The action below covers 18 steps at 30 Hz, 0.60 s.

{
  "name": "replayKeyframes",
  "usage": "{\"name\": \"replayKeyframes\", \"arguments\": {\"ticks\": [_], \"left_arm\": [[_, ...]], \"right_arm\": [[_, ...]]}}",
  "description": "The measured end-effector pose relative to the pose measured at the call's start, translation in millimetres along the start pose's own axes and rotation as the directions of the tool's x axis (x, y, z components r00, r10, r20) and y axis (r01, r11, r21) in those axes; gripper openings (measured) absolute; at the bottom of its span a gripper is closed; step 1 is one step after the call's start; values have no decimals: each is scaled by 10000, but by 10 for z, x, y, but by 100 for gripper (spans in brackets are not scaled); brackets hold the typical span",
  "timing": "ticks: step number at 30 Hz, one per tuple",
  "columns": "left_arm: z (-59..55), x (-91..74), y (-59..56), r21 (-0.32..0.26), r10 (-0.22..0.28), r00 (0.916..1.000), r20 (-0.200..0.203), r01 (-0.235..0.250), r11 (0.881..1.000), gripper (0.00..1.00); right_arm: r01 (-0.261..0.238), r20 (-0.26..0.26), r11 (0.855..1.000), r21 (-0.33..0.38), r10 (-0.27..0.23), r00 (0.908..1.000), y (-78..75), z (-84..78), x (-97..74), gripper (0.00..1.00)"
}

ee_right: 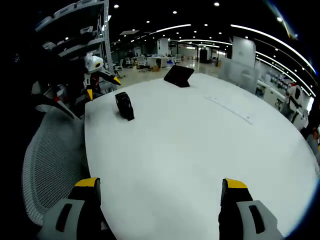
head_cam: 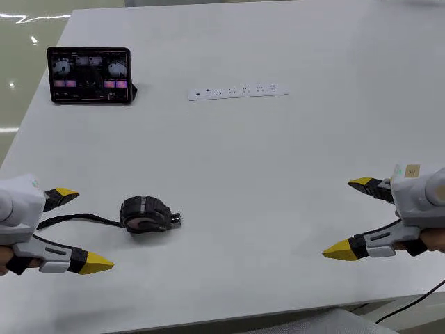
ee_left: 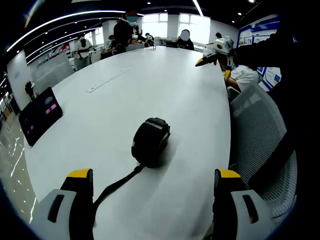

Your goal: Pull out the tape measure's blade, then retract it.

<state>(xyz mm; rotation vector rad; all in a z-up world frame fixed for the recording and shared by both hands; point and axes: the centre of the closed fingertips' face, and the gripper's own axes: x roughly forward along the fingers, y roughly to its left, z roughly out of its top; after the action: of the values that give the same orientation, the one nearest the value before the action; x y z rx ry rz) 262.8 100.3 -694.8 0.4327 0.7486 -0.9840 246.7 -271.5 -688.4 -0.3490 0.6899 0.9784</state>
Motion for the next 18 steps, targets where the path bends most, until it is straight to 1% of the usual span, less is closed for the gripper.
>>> {"name": "replayKeyframes", "arguments": {"ticks": [2, 4, 6, 8, 10, 13, 14, 18], "left_arm": [[12, 37, -5, 215, -104, 9998, -144, 107, 9997, 99], [36, 69, 0, 457, -145, 9996, -247, 156, 9988, 99], [62, 96, -5, 592, -283, 9990, -335, 302, 9978, 99], [85, 125, 11, 644, -269, 9991, -334, 290, 9975, 99], [81, 149, 25, 828, -358, 9979, -541, 402, 9958, 99], [113, 182, 41, 1015, -408, 9970, -660, 474, 9937, 99], [128, 196, 49, 1164, -409, 9964, -744, 494, 9920, 99], [197, 256, 77, 1410, -452, 9956, -816, 565, 9884, 98]], "right_arm": [[-134, 70, 9993, -358, 137, 9999, 2, 54, 39, 99], [-160, 9, 9980, -614, 161, 9999, 3, 90, 68, 99], [-246, 26, 9972, -705, 248, 9997, 5, 133, 98, 99], [-334, 52, 9962, -802, 339, 9994, 7, 169, 114, 99], [-384, 47, 9948, -946, 391, 9992, 4, 209, 132, 99], [-466, 75, 9927, -1108, 477, 9988, 2, 277, 152, 99], [-500, 93, 9919, -1170, 515, 9986, -13, 295, 172, 99], [-571, 180, 9912, -1195, 597, 9981, -40, 364, 219, 99]]}}
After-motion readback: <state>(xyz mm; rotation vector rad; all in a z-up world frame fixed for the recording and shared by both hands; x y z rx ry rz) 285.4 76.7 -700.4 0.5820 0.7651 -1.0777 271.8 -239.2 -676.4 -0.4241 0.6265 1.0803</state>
